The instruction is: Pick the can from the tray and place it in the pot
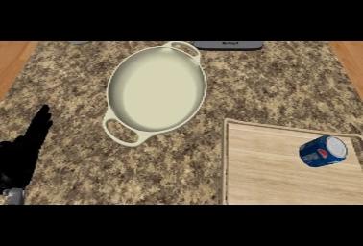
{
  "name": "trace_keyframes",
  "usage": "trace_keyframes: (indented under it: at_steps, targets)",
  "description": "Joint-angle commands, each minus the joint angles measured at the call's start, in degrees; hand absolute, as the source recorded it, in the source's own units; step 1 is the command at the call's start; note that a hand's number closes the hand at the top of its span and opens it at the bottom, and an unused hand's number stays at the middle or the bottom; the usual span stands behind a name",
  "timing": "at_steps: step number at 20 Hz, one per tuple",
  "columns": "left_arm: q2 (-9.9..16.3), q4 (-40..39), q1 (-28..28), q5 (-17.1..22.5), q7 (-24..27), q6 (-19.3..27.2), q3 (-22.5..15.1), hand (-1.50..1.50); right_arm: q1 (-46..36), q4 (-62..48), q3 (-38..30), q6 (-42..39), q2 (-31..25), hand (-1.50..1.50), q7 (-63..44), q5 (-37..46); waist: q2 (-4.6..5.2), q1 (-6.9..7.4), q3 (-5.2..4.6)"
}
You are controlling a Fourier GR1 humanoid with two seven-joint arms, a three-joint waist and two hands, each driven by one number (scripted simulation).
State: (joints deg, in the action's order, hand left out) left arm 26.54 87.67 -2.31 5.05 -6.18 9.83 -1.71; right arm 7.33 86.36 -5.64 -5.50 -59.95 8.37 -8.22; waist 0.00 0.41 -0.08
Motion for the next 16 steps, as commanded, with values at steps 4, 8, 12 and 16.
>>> trace_keyframes:
  at_steps: [4, 8, 12, 16]
  targets:
    - [-0.61, -0.02, 1.6, -1.0, -0.83, -0.31, -0.55, 0.0, -5.8, 5.09, 9.13, -10.52, -7.62, -1.5, -16.52, 4.3, 0.29, 1.29, -0.04]
    - [-1.93, -0.89, 0.76, -1.87, 0.93, -0.08, -1.05, 0.0, -11.04, 3.83, 13.96, -19.15, -8.31, -1.5, -23.09, 3.55, 0.39, 1.78, 0.0]
    - [-2.52, -1.93, 0.98, -2.25, 1.14, -0.19, 0.2, 0.0, -15.88, 4.88, 17.61, -23.71, -3.5, -1.5, -29.27, 4.18, 0.18, 0.62, 0.04]
    - [-1.61, 0.03, 2.06, -2.52, -1.43, -1.62, 0.93, 0.0, -24.36, 0.19, 20.19, -28.45, 2.03, -1.5, -34.98, 5.71, 0.24, 1.1, 0.08]
